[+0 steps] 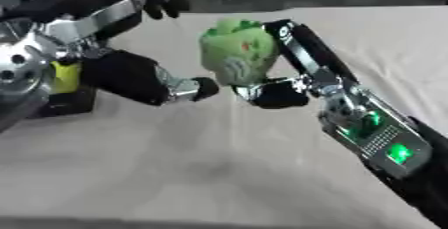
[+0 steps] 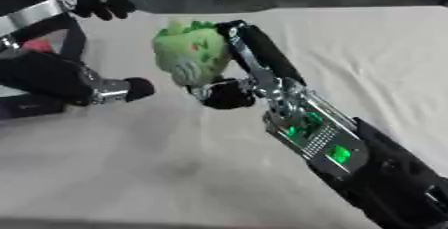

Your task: Pick up the objects with one hand, pass them to the other hand, and then place them into the box on the other side of the table.

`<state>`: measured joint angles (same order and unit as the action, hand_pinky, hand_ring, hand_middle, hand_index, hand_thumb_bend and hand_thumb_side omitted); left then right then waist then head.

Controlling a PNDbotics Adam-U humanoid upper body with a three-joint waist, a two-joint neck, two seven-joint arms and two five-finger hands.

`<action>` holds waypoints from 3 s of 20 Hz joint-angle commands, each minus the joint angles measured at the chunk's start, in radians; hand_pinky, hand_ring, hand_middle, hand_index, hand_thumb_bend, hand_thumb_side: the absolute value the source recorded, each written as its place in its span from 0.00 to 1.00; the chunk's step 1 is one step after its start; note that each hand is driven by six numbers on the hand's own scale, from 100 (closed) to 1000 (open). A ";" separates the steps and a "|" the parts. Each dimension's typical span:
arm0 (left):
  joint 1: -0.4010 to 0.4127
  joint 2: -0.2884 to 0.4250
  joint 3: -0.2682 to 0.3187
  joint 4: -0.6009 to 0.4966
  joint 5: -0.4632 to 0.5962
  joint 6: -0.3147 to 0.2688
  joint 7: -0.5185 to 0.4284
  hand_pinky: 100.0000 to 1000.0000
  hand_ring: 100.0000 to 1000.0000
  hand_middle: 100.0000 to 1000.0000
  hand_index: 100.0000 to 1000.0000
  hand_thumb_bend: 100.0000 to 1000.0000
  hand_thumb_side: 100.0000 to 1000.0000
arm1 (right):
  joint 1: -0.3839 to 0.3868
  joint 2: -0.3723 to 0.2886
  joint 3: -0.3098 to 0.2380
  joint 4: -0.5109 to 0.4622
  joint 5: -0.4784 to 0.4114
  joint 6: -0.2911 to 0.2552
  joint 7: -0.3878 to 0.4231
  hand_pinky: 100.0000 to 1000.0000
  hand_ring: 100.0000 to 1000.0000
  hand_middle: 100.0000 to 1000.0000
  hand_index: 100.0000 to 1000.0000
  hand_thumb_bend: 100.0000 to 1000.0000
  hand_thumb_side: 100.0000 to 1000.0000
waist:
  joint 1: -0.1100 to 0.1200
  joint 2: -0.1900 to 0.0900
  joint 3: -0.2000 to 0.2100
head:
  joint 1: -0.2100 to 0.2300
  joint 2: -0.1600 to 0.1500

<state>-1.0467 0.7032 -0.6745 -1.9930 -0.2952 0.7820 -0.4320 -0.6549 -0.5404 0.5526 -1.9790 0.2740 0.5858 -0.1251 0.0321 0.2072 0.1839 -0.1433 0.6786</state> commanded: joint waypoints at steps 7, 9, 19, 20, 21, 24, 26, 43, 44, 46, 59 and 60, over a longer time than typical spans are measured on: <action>-0.014 0.015 0.002 -0.007 0.026 0.064 -0.026 0.89 0.83 0.77 0.89 0.52 0.52 | -0.015 -0.002 -0.003 -0.021 0.030 -0.102 -0.001 0.66 0.66 0.52 0.36 0.27 0.00 | 0.010 -0.005 -0.003 | -0.002 -0.011; -0.016 0.012 -0.003 -0.007 0.025 0.073 -0.028 0.88 0.83 0.77 0.90 0.52 0.51 | -0.017 -0.001 0.000 -0.021 0.033 -0.108 0.001 0.66 0.66 0.52 0.36 0.27 0.00 | 0.011 -0.004 -0.003 | -0.001 -0.010; -0.025 -0.014 -0.015 -0.007 0.042 0.091 -0.027 0.88 0.83 0.76 0.89 0.54 0.56 | -0.026 0.004 0.011 -0.021 0.057 -0.132 0.008 0.66 0.66 0.52 0.36 0.27 0.00 | 0.015 0.005 -0.003 | 0.003 -0.007; -0.027 -0.017 -0.017 -0.007 0.043 0.092 -0.027 0.88 0.83 0.76 0.89 0.54 0.56 | -0.027 0.005 0.013 -0.021 0.064 -0.138 0.009 0.66 0.66 0.52 0.36 0.27 0.00 | 0.015 0.005 -0.004 | 0.004 -0.008; -0.029 -0.020 -0.019 -0.007 0.042 0.094 -0.027 0.88 0.83 0.76 0.90 0.54 0.56 | -0.028 0.006 0.015 -0.021 0.072 -0.144 0.010 0.66 0.66 0.52 0.36 0.27 0.00 | 0.015 0.006 -0.004 | 0.006 -0.009; -0.031 -0.027 -0.027 -0.007 0.036 0.101 -0.031 0.88 0.83 0.76 0.90 0.55 0.56 | -0.029 0.009 0.018 -0.021 0.091 -0.156 0.013 0.66 0.66 0.52 0.36 0.27 0.00 | 0.016 0.007 -0.005 | 0.008 -0.010; -0.031 -0.032 -0.030 -0.007 0.031 0.105 -0.035 0.88 0.83 0.76 0.90 0.55 0.57 | -0.030 0.010 0.019 -0.021 0.099 -0.162 0.013 0.66 0.66 0.52 0.36 0.27 0.00 | 0.017 0.009 -0.005 | 0.009 -0.010; -0.022 -0.062 -0.037 0.025 -0.031 0.125 -0.055 0.86 0.81 0.72 0.79 0.18 0.40 | -0.032 0.012 0.022 -0.021 0.129 -0.207 -0.011 0.66 0.66 0.51 0.36 0.26 0.00 | 0.020 0.017 -0.012 | 0.013 -0.009; -0.021 -0.064 -0.037 0.032 -0.032 0.125 -0.050 0.85 0.80 0.71 0.76 0.13 0.36 | -0.032 0.012 0.023 -0.021 0.129 -0.208 -0.011 0.66 0.66 0.51 0.36 0.26 0.00 | 0.020 0.017 -0.012 | 0.013 -0.009; -0.020 -0.069 -0.037 0.045 -0.030 0.125 -0.036 0.84 0.79 0.69 0.71 0.06 0.32 | -0.032 0.013 0.023 -0.021 0.131 -0.210 -0.011 0.66 0.66 0.51 0.36 0.26 0.00 | 0.020 0.018 -0.013 | 0.013 -0.010; -0.020 -0.102 -0.044 0.100 0.079 0.125 0.096 0.80 0.66 0.51 0.38 0.00 0.16 | -0.032 0.017 0.029 -0.021 0.138 -0.215 -0.012 0.66 0.65 0.52 0.36 0.27 0.00 | 0.018 0.021 -0.019 | 0.016 -0.011; -0.019 -0.104 -0.045 0.102 0.094 0.125 0.107 0.80 0.66 0.51 0.36 0.00 0.16 | -0.032 0.017 0.030 -0.021 0.139 -0.215 -0.012 0.66 0.65 0.52 0.37 0.27 0.00 | 0.018 0.021 -0.019 | 0.016 -0.012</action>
<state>-1.0561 0.5884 -0.7239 -1.9016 -0.2178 0.8900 -0.3251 -0.6681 -0.5230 0.5904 -1.9775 0.4077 0.3778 -0.1314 0.0413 0.2249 0.1655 -0.1299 0.6750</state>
